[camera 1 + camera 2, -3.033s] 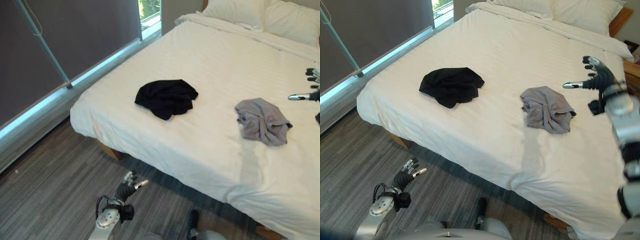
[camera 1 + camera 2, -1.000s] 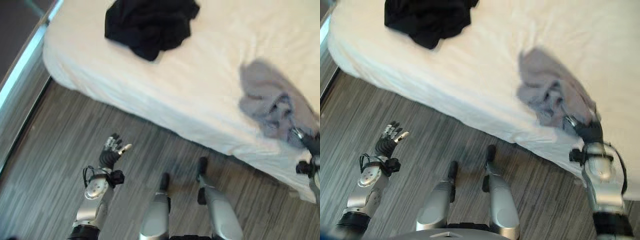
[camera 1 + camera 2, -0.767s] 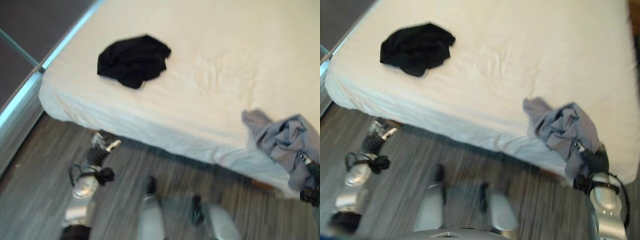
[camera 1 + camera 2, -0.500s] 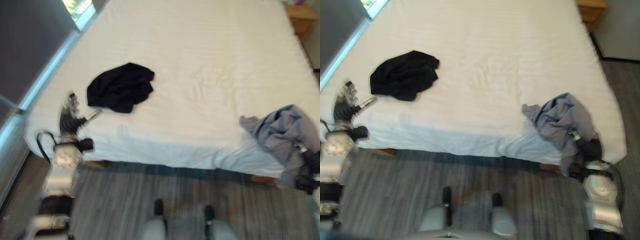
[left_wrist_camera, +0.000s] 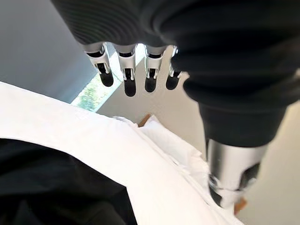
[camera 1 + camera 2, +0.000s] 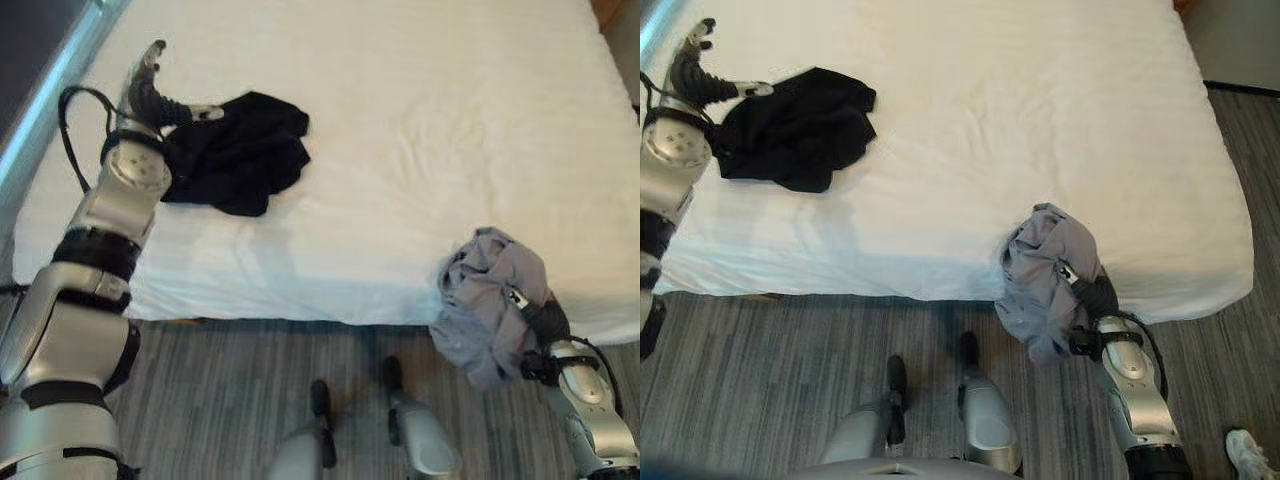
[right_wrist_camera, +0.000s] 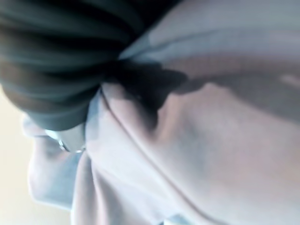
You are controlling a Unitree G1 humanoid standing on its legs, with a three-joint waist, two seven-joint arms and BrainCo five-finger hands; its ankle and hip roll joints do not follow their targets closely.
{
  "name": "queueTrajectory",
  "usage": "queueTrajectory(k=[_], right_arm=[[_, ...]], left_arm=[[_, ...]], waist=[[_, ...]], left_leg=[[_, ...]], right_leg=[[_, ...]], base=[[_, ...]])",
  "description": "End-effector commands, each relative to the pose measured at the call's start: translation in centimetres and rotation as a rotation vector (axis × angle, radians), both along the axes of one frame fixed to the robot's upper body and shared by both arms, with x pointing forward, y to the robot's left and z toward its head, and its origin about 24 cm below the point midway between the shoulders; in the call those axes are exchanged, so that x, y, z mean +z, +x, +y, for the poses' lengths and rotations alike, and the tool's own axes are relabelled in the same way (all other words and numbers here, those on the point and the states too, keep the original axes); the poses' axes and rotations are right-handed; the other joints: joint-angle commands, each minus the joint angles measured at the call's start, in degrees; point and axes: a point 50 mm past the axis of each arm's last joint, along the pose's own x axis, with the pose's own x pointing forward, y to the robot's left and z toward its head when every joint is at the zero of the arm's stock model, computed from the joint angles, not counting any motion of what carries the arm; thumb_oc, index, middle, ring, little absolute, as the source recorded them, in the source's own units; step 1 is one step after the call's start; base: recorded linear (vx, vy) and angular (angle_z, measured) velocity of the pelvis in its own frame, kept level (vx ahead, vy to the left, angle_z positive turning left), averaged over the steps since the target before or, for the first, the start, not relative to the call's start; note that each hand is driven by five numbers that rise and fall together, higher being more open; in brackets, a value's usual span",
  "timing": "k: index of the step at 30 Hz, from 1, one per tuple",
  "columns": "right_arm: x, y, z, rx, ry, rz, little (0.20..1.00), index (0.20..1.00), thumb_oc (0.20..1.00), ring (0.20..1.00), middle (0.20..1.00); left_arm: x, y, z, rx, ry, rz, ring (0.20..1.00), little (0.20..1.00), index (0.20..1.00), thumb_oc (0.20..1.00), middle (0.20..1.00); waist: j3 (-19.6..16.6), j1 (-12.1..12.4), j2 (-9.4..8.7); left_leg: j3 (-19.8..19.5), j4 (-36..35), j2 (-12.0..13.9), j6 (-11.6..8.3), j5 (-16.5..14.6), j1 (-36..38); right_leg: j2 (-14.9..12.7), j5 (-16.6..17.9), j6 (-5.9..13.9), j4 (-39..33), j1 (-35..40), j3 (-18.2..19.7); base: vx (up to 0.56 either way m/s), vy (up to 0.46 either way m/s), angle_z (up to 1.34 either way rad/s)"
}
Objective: Pick up bed clothes into laundry basket.
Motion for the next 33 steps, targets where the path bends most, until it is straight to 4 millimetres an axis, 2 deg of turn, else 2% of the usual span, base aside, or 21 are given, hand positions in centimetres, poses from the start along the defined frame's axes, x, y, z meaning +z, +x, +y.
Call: queueTrajectory(k=[1, 3, 5, 7, 12, 14, 16, 17, 18, 19, 21, 23, 24, 25, 26, 27, 28, 29, 31, 32, 33], right_arm=[[5.7, 1.1, -1.1, 0.012, -0.013, -0.267, 0.2, 0.2, 0.2, 0.2, 0.2], [6.1, 1.3, -0.5, 0.047, -0.024, -0.279, 0.2, 0.2, 0.2, 0.2, 0.2], [6.2, 1.4, -0.3, 0.056, -0.025, -0.285, 0.2, 0.2, 0.2, 0.2, 0.2], [6.5, 0.8, 0.3, 0.085, -0.027, -0.308, 0.2, 0.2, 0.2, 0.2, 0.2], [6.4, 0.0, 0.5, 0.101, -0.038, -0.322, 0.2, 0.2, 0.2, 0.2, 0.2], [6.5, -0.5, 0.5, 0.095, -0.038, -0.336, 0.2, 0.2, 0.2, 0.2, 0.2], [6.2, -1.0, 0.7, 0.096, -0.025, -0.334, 0.2, 0.2, 0.2, 0.2, 0.2], [6.0, -1.2, 0.8, 0.1, -0.019, -0.327, 0.2, 0.2, 0.2, 0.2, 0.2], [6.0, -1.2, 0.8, 0.1, -0.019, -0.327, 0.2, 0.2, 0.2, 0.2, 0.2], [5.9, -1.6, 0.9, 0.104, -0.017, -0.324, 0.2, 0.2, 0.2, 0.2, 0.2], [5.8, -1.8, 0.8, 0.106, -0.02, -0.319, 0.2, 0.2, 0.2, 0.2, 0.2], [5.7, -2.0, 0.8, 0.103, -0.001, -0.316, 0.2, 0.2, 0.2, 0.2, 0.2], [5.4, -1.9, 0.8, 0.097, 0.001, -0.309, 0.2, 0.2, 0.2, 0.2, 0.2], [5.4, -1.9, 0.8, 0.098, -0.002, -0.307, 0.2, 0.2, 0.2, 0.2, 0.2], [5.3, -1.9, 0.5, 0.076, -0.002, -0.308, 0.2, 0.2, 0.2, 0.2, 0.2], [4.9, -2.0, -0.4, 0.019, -0.005, -0.288, 0.2, 0.2, 0.2, 0.2, 0.2], [4.9, -2.0, -0.4, 0.025, -0.01, -0.285, 0.2, 0.2, 0.2, 0.2, 0.2], [4.8, -2.0, -1.2, -0.026, -0.01, -0.281, 0.2, 0.2, 0.2, 0.2, 0.2], [2.9, -1.9, -2.2, -0.104, 0.055, -0.206, 0.2, 0.2, 0.2, 0.2, 0.2], [2.8, -1.9, -2.2, -0.1, 0.053, -0.201, 0.2, 0.2, 0.2, 0.2, 0.2], [2.3, -1.8, -2.0, -0.095, 0.082, -0.181, 0.2, 0.2, 0.2, 0.2, 0.2]], left_arm=[[4.6, -0.6, 0.1, 0.038, 0.017, -0.103, 1.0, 1.0, 1.0, 1.0, 1.0], [5.1, -0.7, 1.0, 0.114, 0.048, -0.067, 1.0, 1.0, 1.0, 1.0, 1.0], [5.4, -0.8, 1.3, 0.144, 0.075, -0.055, 1.0, 1.0, 1.0, 1.0, 1.0], [5.6, -1.2, 2.3, 0.249, 0.158, -0.001, 1.0, 1.0, 1.0, 1.0, 1.0], [4.6, -1.9, 4.8, 0.421, 0.278, 0.144, 1.0, 1.0, 1.0, 1.0, 1.0], [4.2, -2.5, 6.1, 0.478, 0.28, 0.179, 1.0, 1.0, 1.0, 1.0, 1.0], [3.8, -2.7, 6.5, 0.522, 0.332, 0.21, 1.0, 1.0, 1.0, 1.0, 1.0], [3.0, -2.5, 6.7, 0.54, 0.378, 0.254, 0.906, 0.906, 0.906, 0.906, 0.906], [3.0, -2.5, 6.7, 0.54, 0.378, 0.254, 0.906, 0.906, 0.906, 0.906, 0.906], [1.0, -2.1, 6.7, 0.522, 0.395, 0.329, 0.2, 0.2, 0.2, 0.2, 0.2], [0.2, -1.8, 6.5, 0.504, 0.405, 0.351, 0.2, 0.2, 0.2, 0.2, 0.2], [-2.3, -0.9, 5.5, 0.401, 0.366, 0.37, 0.2, 0.2, 0.2, 0.2, 0.2], [-3.7, 0.2, 3.2, 0.298, 0.371, 0.333, 0.2, 0.2, 0.2, 0.2, 0.2], [-3.9, 0.2, 3.3, 0.298, 0.368, 0.336, 0.2, 0.2, 0.2, 0.2, 0.2], [-5.5, 0.4, 2.2, 0.2, 0.305, 0.301, 0.2, 0.2, 0.2, 0.2, 0.2], [-8.1, -0.3, 0.6, 0.027, 0.139, 0.23, 0.2, 0.2, 0.2, 0.2, 0.2], [-8.4, -0.5, 0.8, 0.031, 0.133, 0.234, 0.2, 0.2, 0.2, 0.2, 0.2], [-10.1, -1.4, -0.5, -0.115, 0.013, 0.203, 0.2, 0.2, 0.2, 0.2, 0.2], [-16.8, -6.4, -3.8, -0.395, -0.382, 0.163, 0.2, 0.2, 0.2, 0.2, 0.2], [-17.0, -6.6, -3.7, -0.391, -0.386, 0.167, 0.2, 0.2, 0.2, 0.2, 0.2], [-18.3, -7.5, -4.1, -0.414, -0.45, 0.177, 0.2, 0.2, 0.2, 0.2, 0.2]], waist=[[-0.31, 0.49, 0.49], [0.05, 0.03, -0.81], [0.07, -0.14, -1.31], [0.96, -0.99, -2.86], [2.37, -2.87, -5.45], [2.57, -3.28, -6.23], [2.8, -3.44, -6.5], [2.87, -3.47, -6.52], [2.87, -3.47, -6.52], [3.14, -3.42, -6.41], [3.13, -3.39, -6.13], [3.11, -2.74, -4.94], [2.9, -1.78, -3.74], [2.87, -1.84, -3.6], [2.81, -0.55, -2.41], [2.46, 1.48, -0.22], [2.23, 1.06, -0.03], [1.99, 2.72, 1.2], [-1.58, 5.41, 4.67], [-1.73, 5.12, 4.78], [-2.59, 5.59, 5.28]], left_leg=[[0.06, -3.08, 3.49, -2.43, 1.87, 2.31], [0.13, -3.6, 4.19, -2.78, 2.63, 0.98], [0.07, -3.76, 4.43, -2.92, 2.98, 0.26], [0.06, -4.33, 5.19, -3.19, 3.93, -1.32], [0.46, -6.34, 6.01, -3.51, 5.6, -3.77], [0.74, -7.01, 6.38, -3.64, 6.07, -4.65], [0.87, -7.25, 6.5, -3.67, 6.26, -5.29], [0.89, -7.29, 6.44, -3.64, 6.29, -5.28], [0.89, -7.29, 6.44, -3.64, 6.29, -5.28], [0.86, -7.41, 6.32, -3.59, 6.03, -4.88], [0.92, -7.49, 6.22, -3.56, 5.81, -4.5], [0.96, -7.62, 5.9, -3.62, 5.26, -3.18], [0.73, -7.64, 5.48, -3.57, 4.84, -2.24], [0.74, -7.65, 5.5, -3.57, 4.79, -2.09], [0.48, -7.59, 5.2, -3.55, 4.06, -0.89], [-0.03, -7.58, 4.5, -3.39, 3.61, 0.57], [-0.06, -7.72, 4.46, -3.38, 3.95, 0.47], [-0.43, -7.6, 4.08, -3.29, 3.3, 1.53], [-1.5, -7.86, 3.1, -3.08, 2.92, 5.25], [-1.54, -7.91, 3.1, -3.08, 2.89, 5.4], [-1.72, -7.83, 3.0, -3.07, 2.82, 6.09]], right_leg=[[-0.63, -5.88, 6.53, 2.0, 2.25, -2.03], [-0.05, -4.89, 6.63, 0.02, 2.17, -2.58], [0.17, -4.48, 6.66, -0.67, 1.95, -2.59], [0.67, -3.63, 6.66, -1.62, 0.71, -2.5], [1.35, -2.25, 7.01, -2.21, -2.49, -2.28], [1.64, -1.79, 7.19, -2.36, -3.82, -2.03], [1.85, -1.62, 7.23, -2.37, -4.65, -2.01], [1.86, -1.69, 7.19, -2.33, -4.67, -2.07], [1.86, -1.69, 7.19, -2.33, -4.67, -2.07], [1.91, -1.99, 7.1, -2.26, -4.56, -1.97], [2.0, -2.2, 7.04, -2.23, -4.32, -1.87], [1.97, -3.03, 6.9, -2.04, -3.46, -1.81], [1.62, -3.61, 6.73, -1.86, -2.56, -2.01], [1.64, -3.64, 6.73, -1.86, -2.43, -2.0], [1.43, -4.44, 6.58, -1.49, -1.24, -2.19], [0.83, -5.67, 6.17, -0.62, 0.38, -2.74], [0.79, -5.46, 6.15, -0.64, 0.25, -2.76], [0.44, -6.5, 5.96, 0.14, 1.38, -3.21], [-0.78, -8.75, 4.98, 1.79, 5.34, -4.58], [-0.78, -8.81, 4.98, 1.77, 5.51, -4.62], [-1.08, -9.33, 4.74, 2.07, 6.39, -4.93]], base=[[-0.02, -0.073, -0.01], [-0.02, -0.051, 0.02], [-0.01, -0.025, -0.1], [0.0, -0.019, -0.16], [-0.03, -0.003, -0.05], [-0.01, 0.001, -0.07], [0.0, -0.007, -0.02], [0.0, 0.0, 0.0], [0.05, 0.004, 0.0], [0.04, 0.014, -0.01], [0.03, 0.011, -0.05], [0.05, -0.007, -0.13], [0.05, -0.013, -0.14], [0.1, -0.012, -0.14], [0.13, 0.005, -0.05], [0.12, 0.005, 0.02], [0.12, 0.013, 0.06], [0.12, 0.019, 0.13], [0.2, 0.016, 0.21], [0.12, 0.002, 0.24], [0.07, -0.008, 0.44]])
